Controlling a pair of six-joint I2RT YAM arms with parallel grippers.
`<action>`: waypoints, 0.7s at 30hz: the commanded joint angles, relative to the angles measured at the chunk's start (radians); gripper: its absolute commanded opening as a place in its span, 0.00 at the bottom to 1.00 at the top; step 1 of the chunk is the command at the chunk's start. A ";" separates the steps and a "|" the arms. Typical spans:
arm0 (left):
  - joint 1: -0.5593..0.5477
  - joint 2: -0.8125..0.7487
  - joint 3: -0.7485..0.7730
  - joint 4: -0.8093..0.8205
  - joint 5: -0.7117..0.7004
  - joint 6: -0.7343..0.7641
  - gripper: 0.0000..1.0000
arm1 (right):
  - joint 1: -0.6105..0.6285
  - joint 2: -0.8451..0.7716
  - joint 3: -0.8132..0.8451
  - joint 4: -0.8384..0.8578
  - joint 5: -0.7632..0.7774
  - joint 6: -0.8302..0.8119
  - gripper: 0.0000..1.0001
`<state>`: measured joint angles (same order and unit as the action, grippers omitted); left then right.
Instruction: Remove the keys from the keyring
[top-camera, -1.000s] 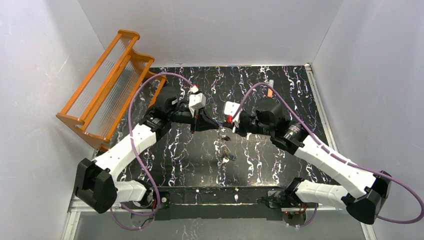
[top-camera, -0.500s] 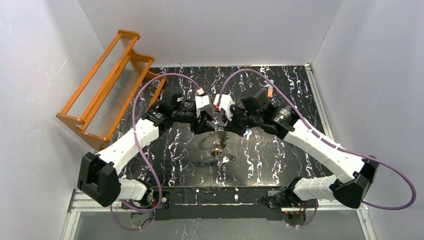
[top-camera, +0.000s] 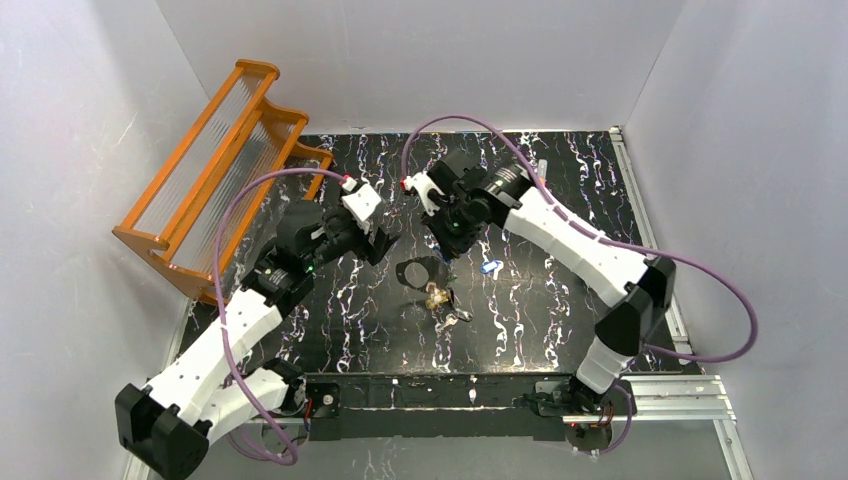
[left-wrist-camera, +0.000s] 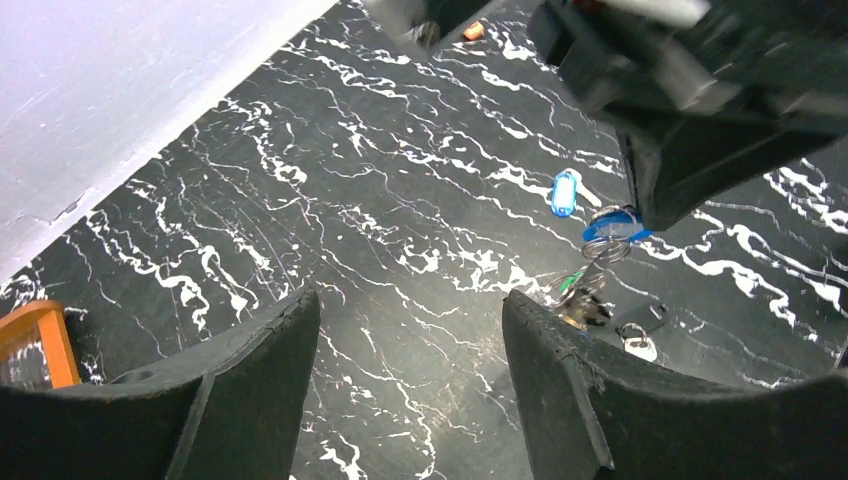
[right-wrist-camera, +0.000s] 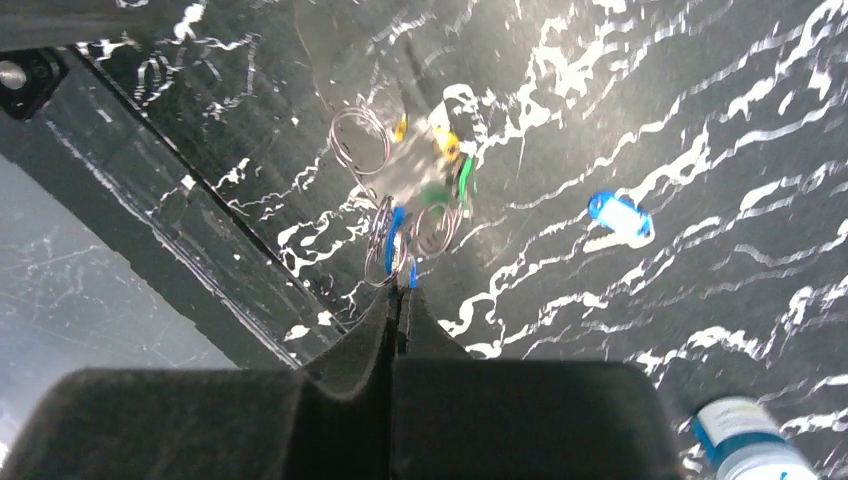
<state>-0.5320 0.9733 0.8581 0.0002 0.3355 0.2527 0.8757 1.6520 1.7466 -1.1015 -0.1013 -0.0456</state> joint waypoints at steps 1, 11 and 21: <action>-0.003 -0.069 -0.069 0.075 -0.085 -0.131 0.65 | -0.002 0.089 0.105 -0.209 0.114 0.141 0.01; -0.044 -0.071 -0.210 0.283 0.070 -0.353 0.63 | -0.038 0.148 0.147 -0.240 0.015 0.161 0.01; -0.154 -0.027 -0.212 0.318 0.041 -0.541 0.51 | -0.046 0.164 0.177 -0.249 -0.065 0.183 0.01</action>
<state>-0.6418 0.9401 0.6334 0.2852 0.3836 -0.1947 0.8307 1.8072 1.8694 -1.3201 -0.1127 0.1093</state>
